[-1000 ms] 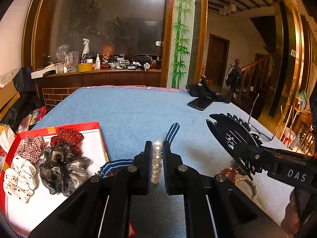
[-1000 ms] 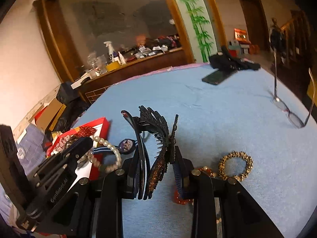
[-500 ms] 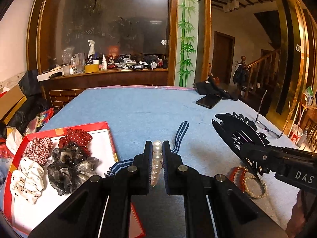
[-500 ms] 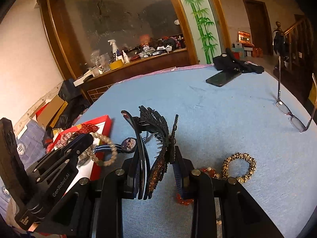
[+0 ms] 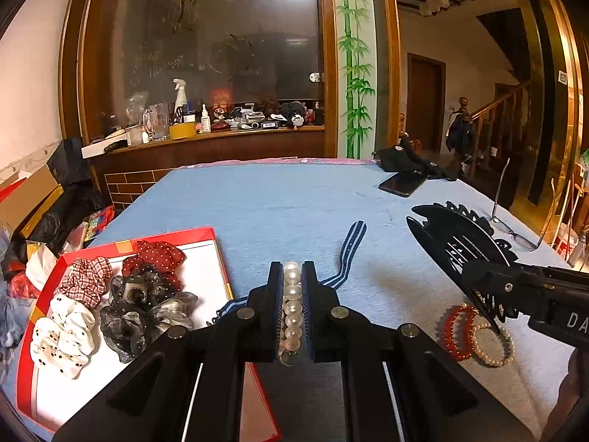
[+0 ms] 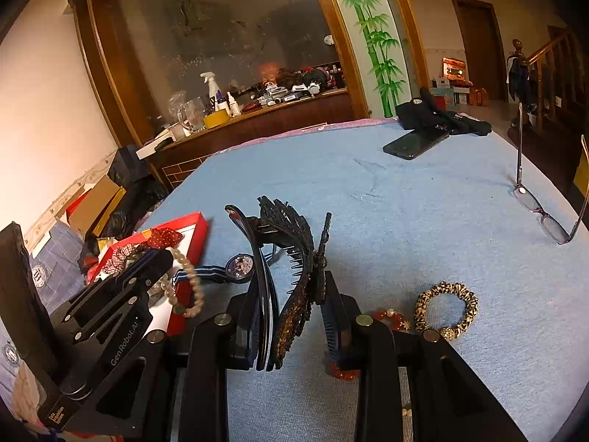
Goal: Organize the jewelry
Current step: 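Lift the white pearl bracelet with the left gripper while the right holds the black clip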
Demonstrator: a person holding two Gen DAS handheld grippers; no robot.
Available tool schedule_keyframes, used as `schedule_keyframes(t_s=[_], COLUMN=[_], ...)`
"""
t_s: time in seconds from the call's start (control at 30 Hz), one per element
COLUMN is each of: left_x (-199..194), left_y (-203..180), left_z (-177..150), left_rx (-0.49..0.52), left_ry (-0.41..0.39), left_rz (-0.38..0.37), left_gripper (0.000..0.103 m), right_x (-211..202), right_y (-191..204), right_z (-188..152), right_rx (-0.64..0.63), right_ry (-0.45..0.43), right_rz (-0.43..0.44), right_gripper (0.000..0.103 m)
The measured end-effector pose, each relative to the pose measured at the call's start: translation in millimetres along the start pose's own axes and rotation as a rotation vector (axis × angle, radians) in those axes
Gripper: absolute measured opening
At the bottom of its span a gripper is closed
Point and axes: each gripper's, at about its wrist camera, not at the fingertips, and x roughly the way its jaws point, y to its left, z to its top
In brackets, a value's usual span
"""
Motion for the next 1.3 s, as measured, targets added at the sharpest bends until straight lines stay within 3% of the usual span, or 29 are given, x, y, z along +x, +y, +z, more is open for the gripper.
schedule_keyframes(t_s=[1.3], left_x=[2.0], left_y=[-3.8], left_z=[-2.1], left_rx=[0.029], left_ry=[-0.025], left_rz=[0.066], left_gripper=[0.009], right_x=[-5.2], right_y=[5.4], right_z=[-2.3], right_rx=[-0.005], right_ry=[-0.016], right_rz=[-0.002], right_gripper=[0.031])
